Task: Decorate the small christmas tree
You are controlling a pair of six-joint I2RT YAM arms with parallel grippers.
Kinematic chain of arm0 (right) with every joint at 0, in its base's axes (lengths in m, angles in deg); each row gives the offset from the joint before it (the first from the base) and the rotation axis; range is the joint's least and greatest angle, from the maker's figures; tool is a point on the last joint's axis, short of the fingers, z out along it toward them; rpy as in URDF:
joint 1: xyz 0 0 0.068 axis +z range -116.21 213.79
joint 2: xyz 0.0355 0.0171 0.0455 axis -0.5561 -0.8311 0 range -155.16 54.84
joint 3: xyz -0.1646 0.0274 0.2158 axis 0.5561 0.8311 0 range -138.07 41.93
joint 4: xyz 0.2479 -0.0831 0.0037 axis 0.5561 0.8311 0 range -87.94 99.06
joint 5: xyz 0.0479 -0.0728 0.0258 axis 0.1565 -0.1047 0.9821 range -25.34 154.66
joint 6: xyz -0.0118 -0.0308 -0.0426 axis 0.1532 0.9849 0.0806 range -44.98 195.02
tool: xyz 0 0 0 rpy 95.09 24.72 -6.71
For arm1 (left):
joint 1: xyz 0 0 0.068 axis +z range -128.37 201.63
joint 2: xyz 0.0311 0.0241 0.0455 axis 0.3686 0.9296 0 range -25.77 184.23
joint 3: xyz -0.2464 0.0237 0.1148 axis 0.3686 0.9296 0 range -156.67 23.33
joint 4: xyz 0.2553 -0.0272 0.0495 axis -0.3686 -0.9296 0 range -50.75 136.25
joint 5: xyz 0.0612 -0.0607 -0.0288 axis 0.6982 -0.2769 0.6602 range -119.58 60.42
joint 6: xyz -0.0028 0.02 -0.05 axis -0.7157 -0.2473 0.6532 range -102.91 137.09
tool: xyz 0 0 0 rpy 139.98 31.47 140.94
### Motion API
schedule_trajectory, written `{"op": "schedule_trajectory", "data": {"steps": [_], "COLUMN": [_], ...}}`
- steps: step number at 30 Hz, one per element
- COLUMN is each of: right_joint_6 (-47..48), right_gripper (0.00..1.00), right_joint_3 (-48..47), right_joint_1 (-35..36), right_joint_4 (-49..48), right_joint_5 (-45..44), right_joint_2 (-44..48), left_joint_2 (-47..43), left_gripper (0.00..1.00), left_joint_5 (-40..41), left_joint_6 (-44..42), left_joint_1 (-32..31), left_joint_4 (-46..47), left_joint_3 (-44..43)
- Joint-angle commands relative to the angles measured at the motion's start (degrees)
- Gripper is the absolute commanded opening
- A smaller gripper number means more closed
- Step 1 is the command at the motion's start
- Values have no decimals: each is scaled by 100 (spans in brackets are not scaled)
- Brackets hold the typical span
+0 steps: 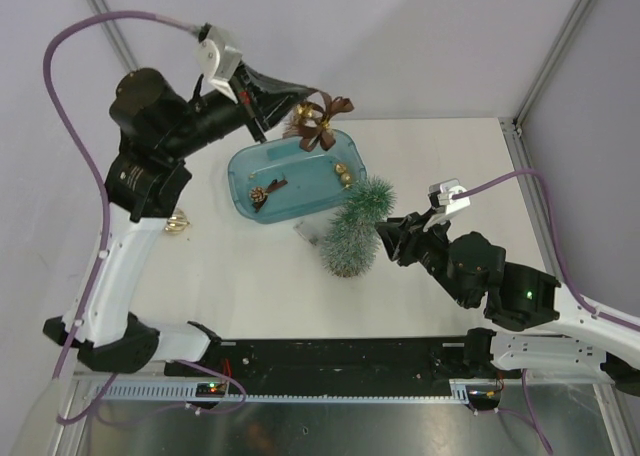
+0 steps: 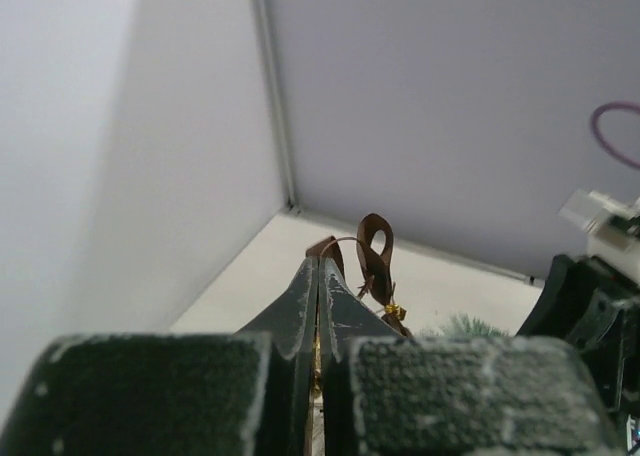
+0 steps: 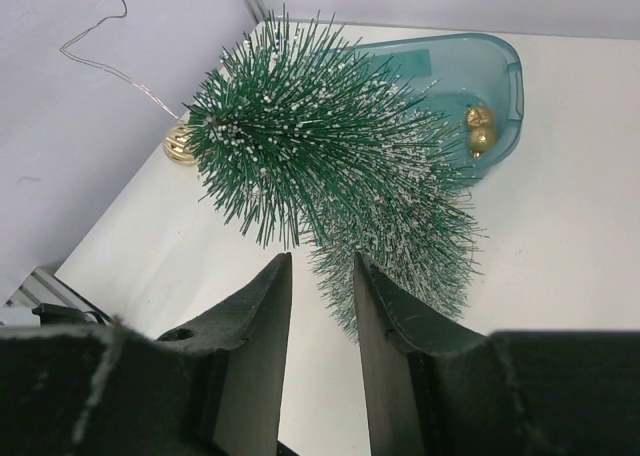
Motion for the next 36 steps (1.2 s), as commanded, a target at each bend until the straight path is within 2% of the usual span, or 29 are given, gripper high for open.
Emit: {"op": "schedule_trajectory", "data": {"steps": [1,5,10,21,26,31,36], "right_joint_6": [33,18,34,125,120,183,168], "right_gripper": [36,36,36,36,35,35,35], "right_joint_3": [-223,-149,-71,111,238,312,322], "right_joint_1": [30,26,21,-87,-291,-479,-564], "right_joint_4": [-50,-77,-100,-291,-425,-515,-399], "right_joint_5": [-142,-159,-183,-115,111,312,355], "right_joint_2": [87,159,177,-11,-96,-257,-396], "left_joint_2": [-383,-784,-1122,-634,-672,-587,-729], "left_gripper": [0,0,0,0,0,1,1], "left_joint_5": [779,1090,605,-279,-436,-614,-483], "left_joint_6": [34,107,111,1293,1799,1868,1519], "left_joint_1": [121,128,126,-232,-490,-695,-717], "left_joint_4": [-166,-255,-253,-178,-160,-132,-139], "left_joint_3": [1207,2465,3360,3188,3477,3894,4181]}}
